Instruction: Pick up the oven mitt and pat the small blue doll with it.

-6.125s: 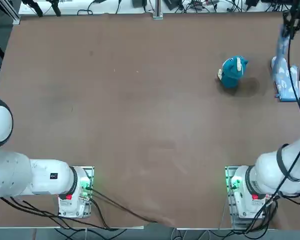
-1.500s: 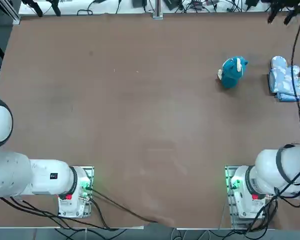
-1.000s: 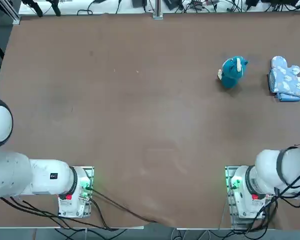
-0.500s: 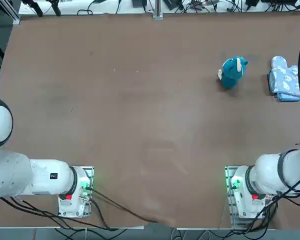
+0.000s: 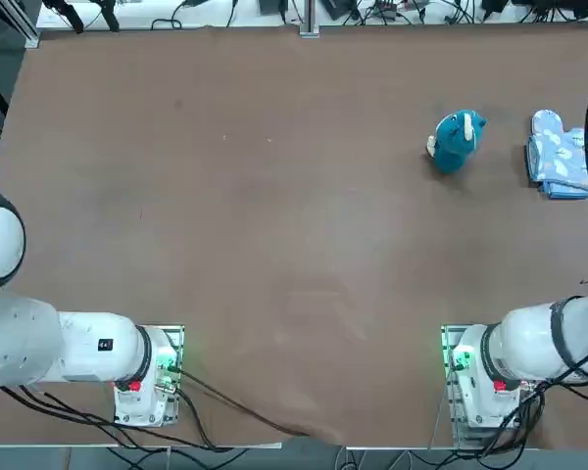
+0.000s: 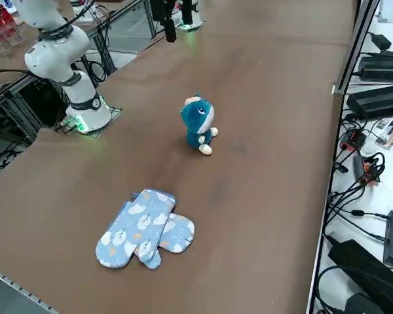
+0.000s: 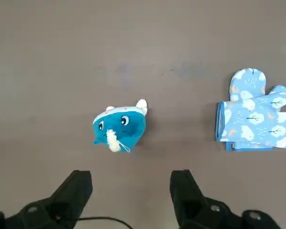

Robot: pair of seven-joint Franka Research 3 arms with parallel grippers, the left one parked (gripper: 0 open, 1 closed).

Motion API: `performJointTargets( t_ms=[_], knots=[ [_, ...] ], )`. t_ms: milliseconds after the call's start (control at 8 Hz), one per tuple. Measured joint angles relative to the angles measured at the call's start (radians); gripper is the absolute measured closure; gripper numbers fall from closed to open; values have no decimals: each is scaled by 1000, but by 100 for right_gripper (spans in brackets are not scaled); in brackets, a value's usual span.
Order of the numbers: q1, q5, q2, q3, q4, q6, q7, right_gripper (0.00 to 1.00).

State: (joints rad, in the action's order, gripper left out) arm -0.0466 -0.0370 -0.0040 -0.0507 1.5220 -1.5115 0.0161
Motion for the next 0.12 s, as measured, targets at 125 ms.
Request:
performJointTargets(
  t_ms=[125],
  knots=[
    [2, 0, -9, 0, -2, 0, 0, 0]
  ],
)
